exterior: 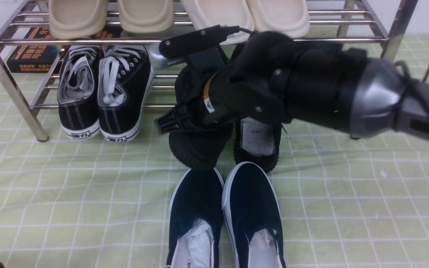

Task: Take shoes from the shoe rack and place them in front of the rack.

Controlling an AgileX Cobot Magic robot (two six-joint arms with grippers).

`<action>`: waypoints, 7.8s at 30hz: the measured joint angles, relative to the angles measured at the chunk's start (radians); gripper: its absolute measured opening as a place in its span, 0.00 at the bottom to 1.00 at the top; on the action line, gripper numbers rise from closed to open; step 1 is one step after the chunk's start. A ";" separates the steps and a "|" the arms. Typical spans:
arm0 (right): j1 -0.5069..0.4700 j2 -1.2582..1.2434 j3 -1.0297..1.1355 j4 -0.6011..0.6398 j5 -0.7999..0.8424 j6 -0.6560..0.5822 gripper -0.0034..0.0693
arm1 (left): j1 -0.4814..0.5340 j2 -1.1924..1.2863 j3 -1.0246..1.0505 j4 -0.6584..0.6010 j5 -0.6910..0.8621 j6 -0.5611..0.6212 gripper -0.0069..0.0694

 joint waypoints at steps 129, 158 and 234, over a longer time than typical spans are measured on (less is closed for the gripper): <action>-0.065 0.145 0.161 -0.603 -0.066 0.654 0.68 | 0.000 0.000 0.000 0.000 0.000 0.000 0.40; 0.000 -0.070 0.161 -0.323 0.022 0.290 0.05 | 0.000 0.000 0.000 0.000 0.000 0.000 0.40; 0.006 -0.520 0.717 -0.133 0.463 0.363 0.06 | 0.000 0.000 0.000 0.000 0.000 0.000 0.40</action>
